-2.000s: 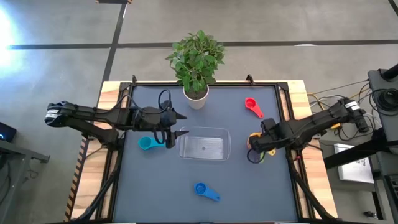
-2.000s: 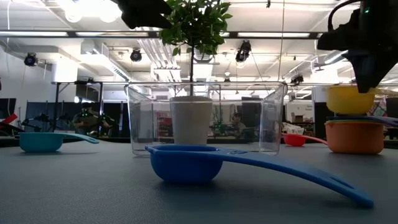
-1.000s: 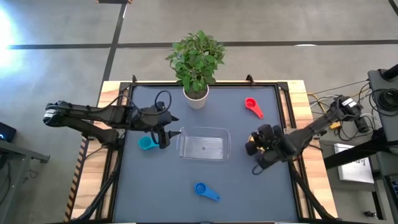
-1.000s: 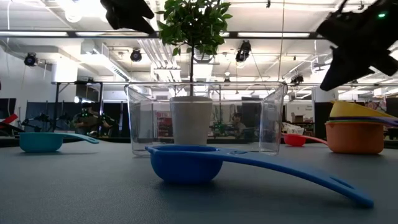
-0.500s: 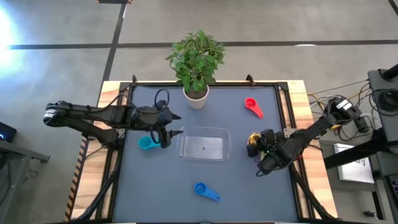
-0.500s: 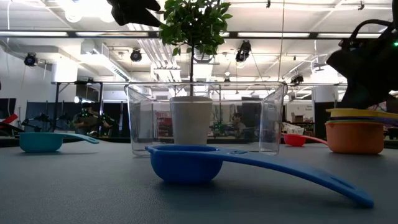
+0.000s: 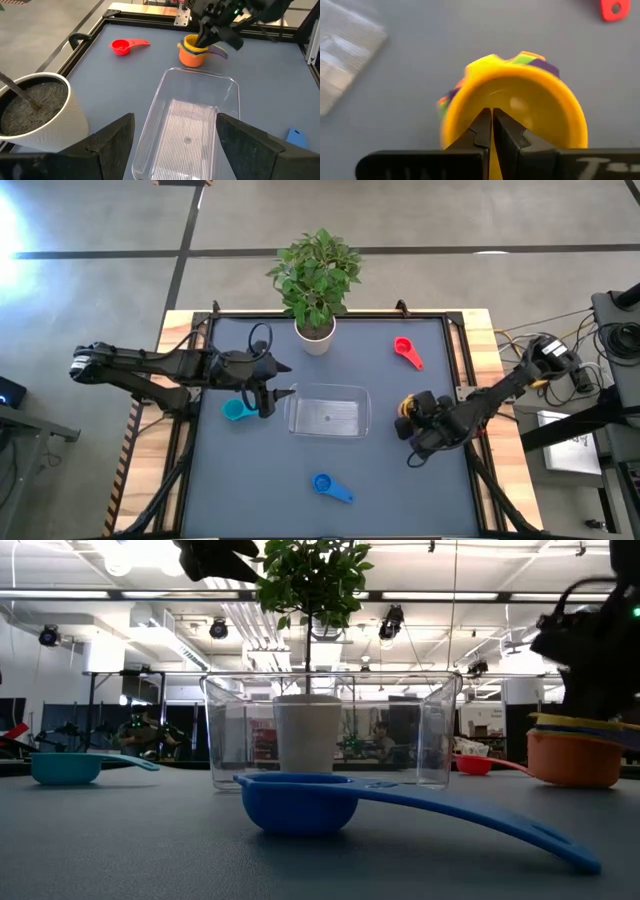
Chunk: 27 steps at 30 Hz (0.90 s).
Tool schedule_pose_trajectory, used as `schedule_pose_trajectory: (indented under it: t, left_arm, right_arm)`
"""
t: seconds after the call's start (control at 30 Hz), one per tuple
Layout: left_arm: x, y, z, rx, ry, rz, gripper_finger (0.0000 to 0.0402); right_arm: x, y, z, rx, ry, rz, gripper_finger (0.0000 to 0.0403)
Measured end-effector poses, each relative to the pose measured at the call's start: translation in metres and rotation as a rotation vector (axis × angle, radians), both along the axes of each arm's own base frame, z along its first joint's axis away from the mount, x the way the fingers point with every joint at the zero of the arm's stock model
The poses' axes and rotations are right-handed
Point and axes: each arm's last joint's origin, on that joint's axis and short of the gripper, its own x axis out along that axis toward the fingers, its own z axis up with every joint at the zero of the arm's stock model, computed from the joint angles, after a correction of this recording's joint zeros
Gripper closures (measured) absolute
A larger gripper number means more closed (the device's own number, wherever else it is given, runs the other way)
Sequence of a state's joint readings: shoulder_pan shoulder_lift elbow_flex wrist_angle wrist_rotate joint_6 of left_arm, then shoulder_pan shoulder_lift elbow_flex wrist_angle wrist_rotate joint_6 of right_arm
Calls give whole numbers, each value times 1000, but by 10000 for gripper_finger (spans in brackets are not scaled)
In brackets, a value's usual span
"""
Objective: Nest measuring cups in basket
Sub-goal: Stack the yellow measuring cup on top of the violet measuring cup
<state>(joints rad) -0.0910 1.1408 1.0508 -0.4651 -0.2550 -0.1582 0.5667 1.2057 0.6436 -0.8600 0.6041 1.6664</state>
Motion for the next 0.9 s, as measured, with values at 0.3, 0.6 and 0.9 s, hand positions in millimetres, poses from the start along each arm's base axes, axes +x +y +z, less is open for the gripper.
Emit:
schedule_pose_trajectory:
  t: [0.3, 0.6, 0.9]
  left_arm:
    - [0, 0, -1, -7, 9, 3, 139]
    - [-4, 1, -6, 4, 74, 31, 139]
    - [-20, 3, -30, -69, 311, 122, 139]
  right_arm:
    - [10, -2, 36, -82, -83, 34, 395]
    - [11, -8, 16, -108, -9, 10, 394]
    - [11, -8, 12, -78, 8, 50, 394]
